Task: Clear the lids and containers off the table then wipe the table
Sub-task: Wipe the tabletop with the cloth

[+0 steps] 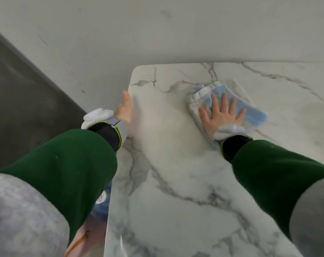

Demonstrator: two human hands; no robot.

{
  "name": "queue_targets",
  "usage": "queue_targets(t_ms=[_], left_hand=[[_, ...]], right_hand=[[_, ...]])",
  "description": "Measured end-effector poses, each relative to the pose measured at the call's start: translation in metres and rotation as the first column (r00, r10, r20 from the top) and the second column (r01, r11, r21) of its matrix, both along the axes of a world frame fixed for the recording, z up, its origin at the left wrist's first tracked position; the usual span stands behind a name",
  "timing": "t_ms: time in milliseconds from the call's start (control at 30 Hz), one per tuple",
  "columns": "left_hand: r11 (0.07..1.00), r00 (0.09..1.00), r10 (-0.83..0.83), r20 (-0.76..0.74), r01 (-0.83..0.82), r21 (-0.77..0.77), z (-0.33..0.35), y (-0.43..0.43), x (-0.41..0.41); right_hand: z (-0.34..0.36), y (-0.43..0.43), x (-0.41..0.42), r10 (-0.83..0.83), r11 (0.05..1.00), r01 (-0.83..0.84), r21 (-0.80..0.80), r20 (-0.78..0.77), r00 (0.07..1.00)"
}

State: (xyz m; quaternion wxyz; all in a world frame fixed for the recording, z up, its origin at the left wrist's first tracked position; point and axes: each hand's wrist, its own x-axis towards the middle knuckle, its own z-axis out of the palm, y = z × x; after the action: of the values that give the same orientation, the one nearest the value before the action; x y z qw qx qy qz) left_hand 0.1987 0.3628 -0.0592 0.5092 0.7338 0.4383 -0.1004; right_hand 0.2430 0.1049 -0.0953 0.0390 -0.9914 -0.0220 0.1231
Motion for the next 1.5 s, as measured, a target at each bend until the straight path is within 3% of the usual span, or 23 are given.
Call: queue_targets(t_ms=[100,200,367,467,600,700,767,800,867,933,1000,1067,1133,1200,1300,1367,1500], left_hand=[[0.984,0.995,0.102,0.018,-0.103,0.146,0.002,0.003,-0.003],[0.974,1.000,-0.008,0.028,0.002,0.225,0.005,0.006,-0.008],[0.921,0.988,-0.111,-0.111,0.144,0.361,0.012,0.004,-0.015],[0.886,0.961,-0.232,-0.149,0.272,0.374,0.014,-0.011,-0.012],[0.833,0.923,-0.365,-0.122,0.383,0.400,0.017,-0.049,-0.004],[0.773,0.902,-0.410,-0.134,0.421,0.475,0.014,-0.083,0.004],[0.742,0.882,-0.456,-0.123,0.452,0.496,0.010,-0.109,0.009],[0.727,0.872,-0.475,-0.114,0.462,0.508,0.007,-0.120,0.012],[0.706,0.866,-0.487,-0.111,0.465,0.535,0.001,-0.145,0.019],[0.705,0.874,-0.474,-0.103,0.447,0.550,-0.007,-0.164,0.026],[0.709,0.876,-0.471,-0.099,0.443,0.548,-0.014,-0.184,0.036],[0.697,0.859,-0.496,-0.130,0.483,0.530,-0.020,-0.200,0.047],[0.660,0.826,-0.528,-0.198,0.545,0.517,-0.027,-0.213,0.056],[0.577,0.777,-0.558,-0.292,0.616,0.537,-0.037,-0.217,0.055],[0.470,0.740,-0.552,-0.383,0.656,0.590,-0.049,-0.217,0.051],[0.483,0.728,-0.554,-0.403,0.676,0.557,-0.047,-0.216,0.053],[0.489,0.726,-0.549,-0.415,0.681,0.545,-0.045,-0.215,0.055]], right_hand=[[-0.001,0.062,-0.026,0.130,0.987,-0.133,0.089,0.035,0.991],[-0.005,0.132,-0.076,0.420,0.896,-0.432,0.098,0.123,0.899],[-0.007,0.132,-0.099,0.655,0.742,-0.664,0.087,0.111,0.747],[-0.006,0.078,-0.067,0.545,0.829,-0.553,0.082,0.100,0.832],[0.001,-0.021,-0.025,0.181,0.981,-0.182,0.064,0.023,0.983],[0.002,-0.067,-0.013,-0.150,0.989,0.150,0.019,-0.022,0.989],[-0.001,-0.066,-0.011,-0.238,0.971,0.238,-0.003,-0.010,0.971],[-0.001,-0.058,-0.011,-0.190,0.982,0.190,0.009,-0.002,0.982],[-0.005,-0.052,-0.011,0.085,0.995,-0.087,0.048,0.039,0.996],[-0.007,-0.056,-0.012,0.395,0.916,-0.398,0.057,0.062,0.917],[-0.010,-0.080,0.000,0.517,0.852,-0.521,0.047,0.071,0.853],[-0.010,-0.114,0.022,0.411,0.908,-0.416,0.052,0.093,0.907],[-0.008,-0.157,0.051,0.205,0.977,-0.209,0.035,0.084,0.975],[-0.004,-0.189,0.073,0.058,0.998,-0.058,0.015,0.035,0.998],[-0.001,-0.194,0.096,-0.041,0.999,0.041,-0.019,-0.017,0.999],[0.001,-0.173,0.108,-0.017,0.999,0.016,-0.029,-0.015,1.000],[-0.001,-0.104,0.120,0.243,0.968,-0.246,0.055,0.064,0.968]])
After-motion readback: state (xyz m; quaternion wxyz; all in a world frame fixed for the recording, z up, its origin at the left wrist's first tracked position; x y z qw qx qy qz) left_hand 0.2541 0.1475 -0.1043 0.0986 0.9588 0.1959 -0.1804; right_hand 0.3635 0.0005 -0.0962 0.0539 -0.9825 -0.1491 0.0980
